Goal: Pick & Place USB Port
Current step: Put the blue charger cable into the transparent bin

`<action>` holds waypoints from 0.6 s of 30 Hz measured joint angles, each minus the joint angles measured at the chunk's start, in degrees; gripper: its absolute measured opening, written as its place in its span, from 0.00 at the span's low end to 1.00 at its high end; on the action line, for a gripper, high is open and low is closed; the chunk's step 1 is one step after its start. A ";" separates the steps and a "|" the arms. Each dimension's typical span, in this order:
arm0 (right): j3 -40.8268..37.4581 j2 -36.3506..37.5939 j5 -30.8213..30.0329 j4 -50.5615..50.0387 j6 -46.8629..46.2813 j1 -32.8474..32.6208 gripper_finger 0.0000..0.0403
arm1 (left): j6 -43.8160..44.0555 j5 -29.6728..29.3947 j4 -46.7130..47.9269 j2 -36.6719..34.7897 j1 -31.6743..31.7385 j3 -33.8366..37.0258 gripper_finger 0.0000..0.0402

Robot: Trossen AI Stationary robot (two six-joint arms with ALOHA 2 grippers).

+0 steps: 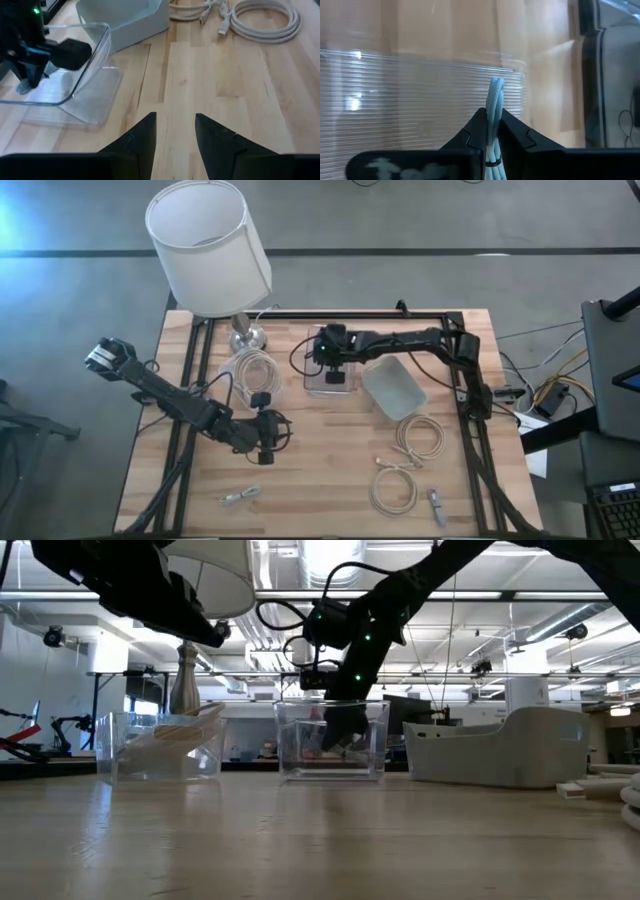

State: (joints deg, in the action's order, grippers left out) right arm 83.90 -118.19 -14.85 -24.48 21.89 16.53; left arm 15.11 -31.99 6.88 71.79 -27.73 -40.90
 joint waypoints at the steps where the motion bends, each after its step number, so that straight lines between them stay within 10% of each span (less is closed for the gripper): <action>1: 0.00 0.00 -0.01 0.04 0.00 0.18 0.08 | 0.03 0.00 0.08 0.00 0.00 0.04 0.35; 18: 0.00 -0.07 0.30 -0.01 -2.35 2.76 0.29 | -0.07 -0.09 -0.88 0.00 0.00 0.04 0.35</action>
State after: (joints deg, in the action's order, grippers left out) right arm 83.90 -118.26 -14.55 -24.49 19.54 19.29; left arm 15.03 -32.08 6.00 71.79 -27.73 -40.86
